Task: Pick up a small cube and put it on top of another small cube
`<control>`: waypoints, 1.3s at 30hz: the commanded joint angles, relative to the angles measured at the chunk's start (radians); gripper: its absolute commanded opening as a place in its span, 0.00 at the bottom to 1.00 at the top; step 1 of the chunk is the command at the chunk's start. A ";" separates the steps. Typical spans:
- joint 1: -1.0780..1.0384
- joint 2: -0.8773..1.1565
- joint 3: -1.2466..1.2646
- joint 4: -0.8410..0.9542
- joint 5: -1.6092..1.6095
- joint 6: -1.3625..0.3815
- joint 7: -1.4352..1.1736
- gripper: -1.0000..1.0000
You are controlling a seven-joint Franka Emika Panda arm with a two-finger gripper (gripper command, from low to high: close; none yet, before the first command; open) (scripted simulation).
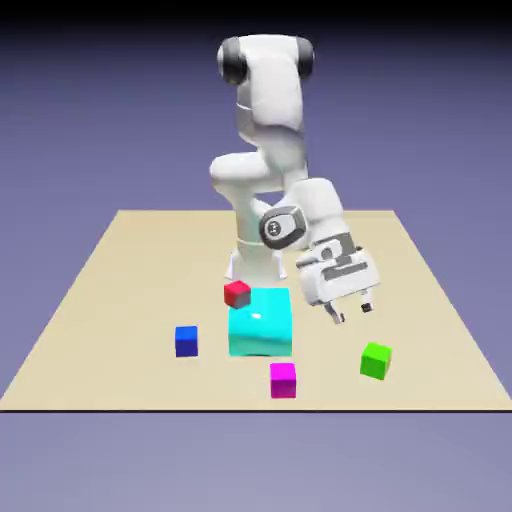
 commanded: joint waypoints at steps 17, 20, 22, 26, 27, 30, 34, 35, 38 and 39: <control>0.218 0.409 -0.102 0.135 0.058 0.195 -0.119 0.00; 0.178 0.354 -0.081 0.118 -0.028 0.171 -0.055 0.00; 0.137 0.299 -0.059 0.102 -0.115 0.147 0.010 0.00; 0.066 0.193 -0.028 0.067 -0.257 0.104 0.118 0.00; 0.076 0.179 -0.050 0.053 -0.213 0.103 0.092 0.00; 0.105 0.136 -0.116 0.012 -0.083 0.101 0.015 0.00; 0.144 0.078 -0.204 -0.044 0.091 0.099 -0.087 0.00; 0.153 0.064 -0.226 -0.058 0.135 0.098 -0.113 0.00; 0.182 0.021 -0.292 -0.100 0.265 0.096 -0.190 0.00; 0.192 0.006 -0.314 -0.113 0.308 0.096 -0.215 0.00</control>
